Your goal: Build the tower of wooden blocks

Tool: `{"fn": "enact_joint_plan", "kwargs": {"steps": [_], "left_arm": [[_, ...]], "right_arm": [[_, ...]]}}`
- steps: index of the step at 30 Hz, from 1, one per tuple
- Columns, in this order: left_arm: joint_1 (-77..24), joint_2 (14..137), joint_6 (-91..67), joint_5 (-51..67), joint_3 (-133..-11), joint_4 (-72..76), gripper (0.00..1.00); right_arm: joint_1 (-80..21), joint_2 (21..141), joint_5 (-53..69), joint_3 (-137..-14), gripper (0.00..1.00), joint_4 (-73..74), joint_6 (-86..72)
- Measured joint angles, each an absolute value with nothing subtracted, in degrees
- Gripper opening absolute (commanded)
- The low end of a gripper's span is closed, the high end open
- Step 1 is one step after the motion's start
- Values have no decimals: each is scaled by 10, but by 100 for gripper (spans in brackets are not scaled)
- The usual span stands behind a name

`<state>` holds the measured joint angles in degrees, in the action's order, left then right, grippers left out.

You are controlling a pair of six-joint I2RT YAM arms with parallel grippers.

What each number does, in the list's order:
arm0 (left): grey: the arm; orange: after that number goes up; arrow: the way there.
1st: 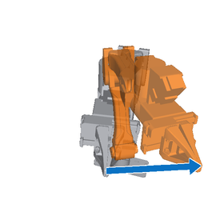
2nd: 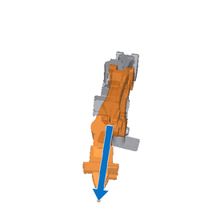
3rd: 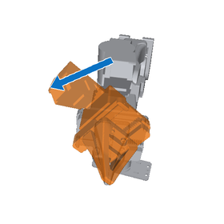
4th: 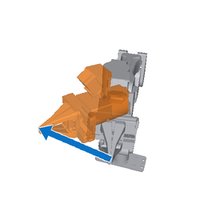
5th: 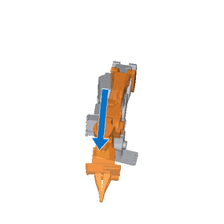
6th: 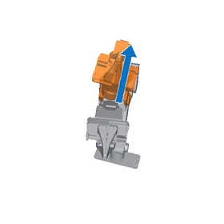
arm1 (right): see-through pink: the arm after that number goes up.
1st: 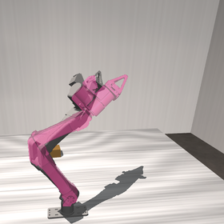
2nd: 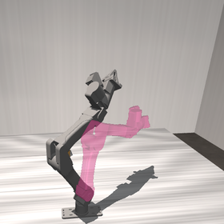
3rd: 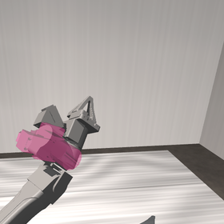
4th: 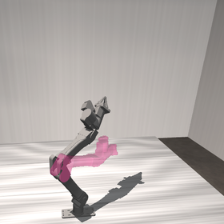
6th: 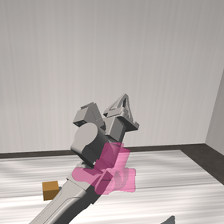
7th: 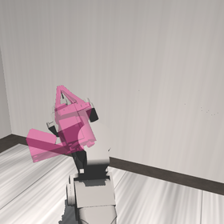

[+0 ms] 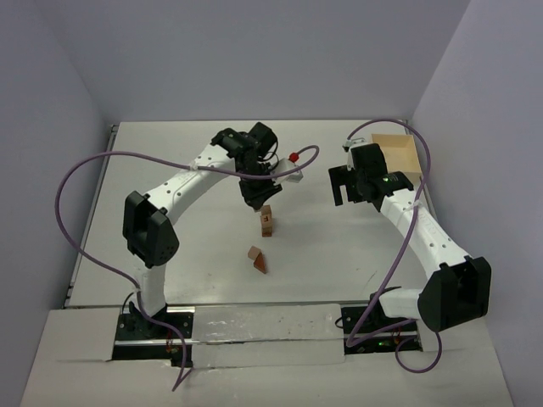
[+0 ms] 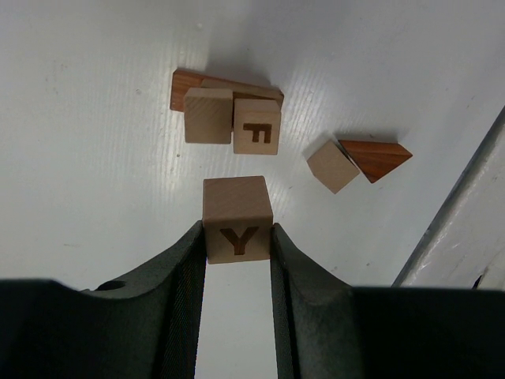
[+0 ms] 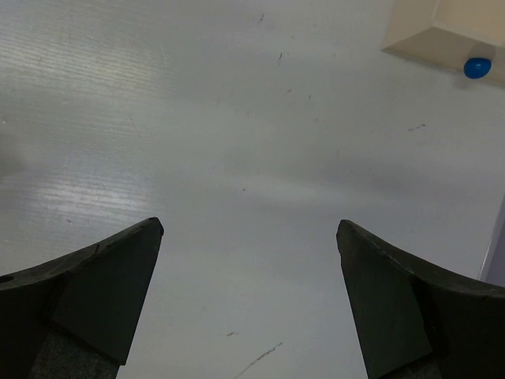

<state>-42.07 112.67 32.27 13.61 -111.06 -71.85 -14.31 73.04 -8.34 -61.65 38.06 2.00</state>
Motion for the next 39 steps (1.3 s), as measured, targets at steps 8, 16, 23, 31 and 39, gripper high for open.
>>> {"fn": "enact_joint_plan", "kwargs": {"steps": [8,16,23,31,39], "left_arm": [[-432,1166,330,136,-1134,-725,16],[-432,1183,338,136,-1143,-725,17],[-433,1199,339,134,-1161,-724,19],[-434,1219,344,129,-1173,-724,20],[-434,1231,351,123,-1182,-724,21]], "right_arm": [[-143,726,-83,-616,100,379,20],[-143,724,-84,-615,100,376,20],[-143,724,-85,-615,100,375,20],[-143,724,-85,-615,100,372,20],[-142,724,-85,-615,100,371,20]]}}
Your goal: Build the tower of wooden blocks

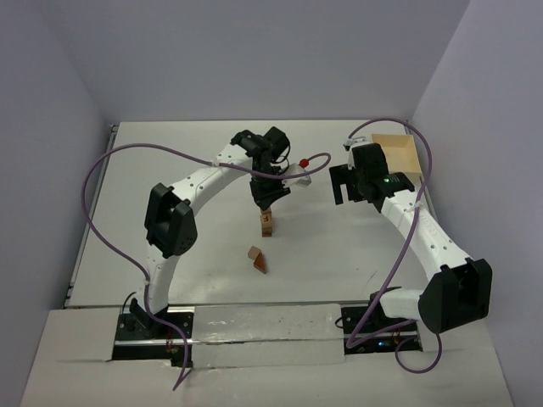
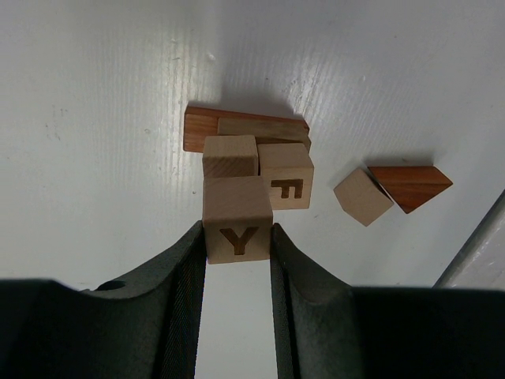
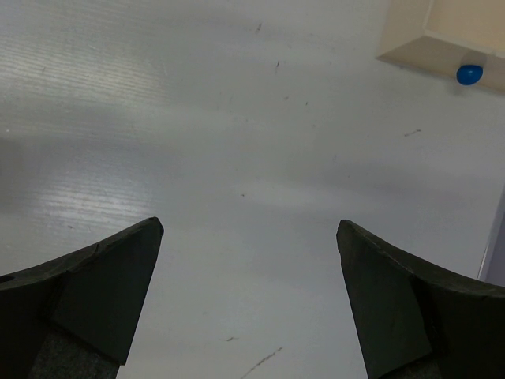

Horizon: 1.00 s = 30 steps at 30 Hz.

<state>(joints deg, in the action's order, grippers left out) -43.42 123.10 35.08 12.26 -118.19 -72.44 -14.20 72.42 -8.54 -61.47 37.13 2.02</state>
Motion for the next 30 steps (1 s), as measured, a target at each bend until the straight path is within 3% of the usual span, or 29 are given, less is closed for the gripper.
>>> {"fn": "enact_joint_plan", "kwargs": {"steps": [30], "left_arm": [[-435,1251,352,118,-1191,-734,42]], "right_arm": [[-138,724,-85,-615,100,368,20]]}}
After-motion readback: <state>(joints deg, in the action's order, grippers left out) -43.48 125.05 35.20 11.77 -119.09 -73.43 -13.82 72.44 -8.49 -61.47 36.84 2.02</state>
